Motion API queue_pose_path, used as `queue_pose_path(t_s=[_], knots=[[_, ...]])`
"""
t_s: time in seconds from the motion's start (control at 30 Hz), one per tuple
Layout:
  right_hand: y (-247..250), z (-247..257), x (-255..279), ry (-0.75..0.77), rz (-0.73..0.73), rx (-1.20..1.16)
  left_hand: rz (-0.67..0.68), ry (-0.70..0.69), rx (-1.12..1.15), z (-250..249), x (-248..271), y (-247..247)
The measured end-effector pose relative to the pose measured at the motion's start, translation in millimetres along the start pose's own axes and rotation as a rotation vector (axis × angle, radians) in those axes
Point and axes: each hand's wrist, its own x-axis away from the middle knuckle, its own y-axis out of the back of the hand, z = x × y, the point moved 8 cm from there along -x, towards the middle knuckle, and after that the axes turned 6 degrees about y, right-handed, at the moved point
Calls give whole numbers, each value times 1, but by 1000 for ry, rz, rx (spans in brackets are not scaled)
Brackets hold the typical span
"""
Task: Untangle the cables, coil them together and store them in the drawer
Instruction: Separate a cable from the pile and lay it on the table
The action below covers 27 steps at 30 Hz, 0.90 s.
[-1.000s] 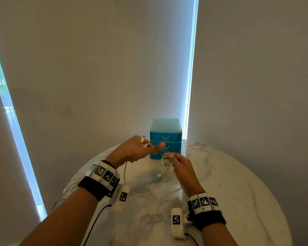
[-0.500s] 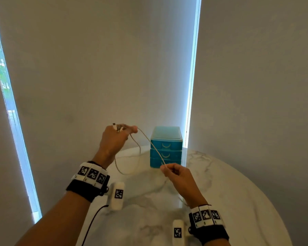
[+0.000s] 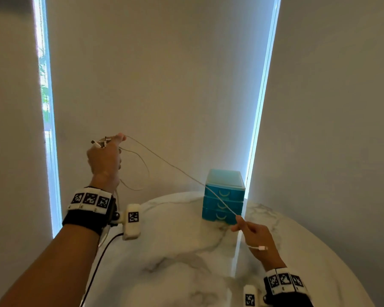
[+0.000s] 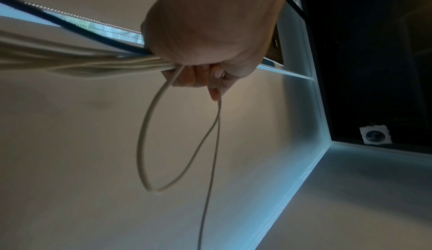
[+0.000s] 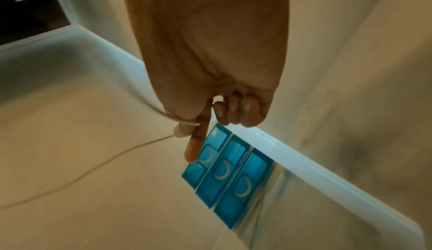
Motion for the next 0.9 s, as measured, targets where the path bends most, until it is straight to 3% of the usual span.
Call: queue_pose_path(t_s=[0.17, 0.23, 0.3, 0.33, 0.37, 0.43, 0.47, 0.57, 0.63, 0.73, 0.9], knots=[[-33, 14, -4, -108, 350, 276, 188, -2, -147, 8, 20, -17], [-55, 30, -5, -155, 541, 487, 339, 21, -279, 9, 27, -26], [-78, 58, -11, -153, 635, 596, 507, 66, -446, 11, 36, -35], [-93, 77, -17, -125, 637, 518, 546, 83, -509, 12, 38, -36], [-111, 99, -22, -83, 620, 285, 514, 81, -536, 10, 37, -34], [-134, 148, -25, 8, 526, -322, 270, -2, -480, -6, 24, -14], [-136, 166, -23, 44, 464, -496, 136, -81, -468, -18, 20, -2], [-135, 186, -7, 151, 420, -605, -19, -181, -656, -39, 12, 18], [-130, 175, 7, 138, 469, -599, 29, -125, -858, -35, 4, 24], [-113, 140, 19, 98, 423, -568, 147, -104, -1179, -15, -8, 27], [-96, 94, 21, 18, 322, -567, 439, -104, -1366, 32, 13, -7]])
